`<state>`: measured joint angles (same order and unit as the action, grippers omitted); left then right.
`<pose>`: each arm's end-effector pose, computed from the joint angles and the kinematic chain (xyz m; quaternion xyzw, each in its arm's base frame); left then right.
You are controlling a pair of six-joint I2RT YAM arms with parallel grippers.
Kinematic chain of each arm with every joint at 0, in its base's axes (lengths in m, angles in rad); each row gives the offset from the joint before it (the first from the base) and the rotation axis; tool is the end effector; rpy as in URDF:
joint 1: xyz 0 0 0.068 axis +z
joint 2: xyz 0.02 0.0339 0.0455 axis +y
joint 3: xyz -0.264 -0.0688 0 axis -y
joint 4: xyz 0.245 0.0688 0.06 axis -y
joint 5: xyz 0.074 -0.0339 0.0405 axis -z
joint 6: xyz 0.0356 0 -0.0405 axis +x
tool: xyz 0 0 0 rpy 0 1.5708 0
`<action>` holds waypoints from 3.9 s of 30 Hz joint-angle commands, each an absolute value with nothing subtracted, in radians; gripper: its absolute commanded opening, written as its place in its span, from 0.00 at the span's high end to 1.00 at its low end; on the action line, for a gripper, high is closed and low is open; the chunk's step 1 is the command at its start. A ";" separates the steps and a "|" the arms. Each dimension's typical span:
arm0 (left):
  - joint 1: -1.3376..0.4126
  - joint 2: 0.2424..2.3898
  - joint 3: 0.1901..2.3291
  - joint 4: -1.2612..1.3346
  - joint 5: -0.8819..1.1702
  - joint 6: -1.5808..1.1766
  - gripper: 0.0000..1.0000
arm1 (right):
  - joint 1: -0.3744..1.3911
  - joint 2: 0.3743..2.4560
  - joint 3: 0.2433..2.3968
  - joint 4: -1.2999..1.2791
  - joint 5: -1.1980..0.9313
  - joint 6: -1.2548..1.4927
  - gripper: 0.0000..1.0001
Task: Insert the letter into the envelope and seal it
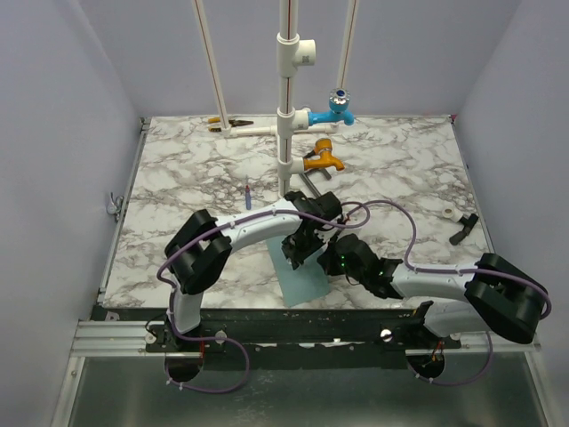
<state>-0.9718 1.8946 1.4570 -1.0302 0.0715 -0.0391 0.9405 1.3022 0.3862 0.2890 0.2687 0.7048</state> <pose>0.2023 -0.3009 0.2054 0.4504 0.8906 -0.0561 0.0277 0.1458 0.1838 0.1467 -0.0433 0.8837 0.2490 0.3939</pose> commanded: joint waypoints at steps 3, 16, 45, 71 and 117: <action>-0.954 1.999 1.503 -1.043 0.170 -0.027 1.00 | 0.934 1.309 0.400 0.338 0.253 0.662 0.99; -0.902 2.109 1.594 -1.040 0.082 -0.005 1.00 | 0.934 1.290 0.399 0.347 0.225 0.632 0.99; -0.862 1.883 1.601 -1.036 0.203 0.183 1.00 | 0.934 1.258 0.416 0.198 0.367 0.643 0.99; -0.916 1.405 0.944 -0.707 0.024 0.541 1.00 | 0.933 1.134 0.697 -0.281 0.425 0.540 0.30; -0.825 1.386 0.683 -0.247 0.205 0.424 1.00 | 0.817 1.420 0.489 0.382 -0.064 0.527 0.99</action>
<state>-0.8204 1.3621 0.6769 -0.2565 0.1944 0.3977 0.7841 1.4044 0.4740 0.3050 -0.0452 0.5404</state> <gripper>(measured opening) 0.183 0.006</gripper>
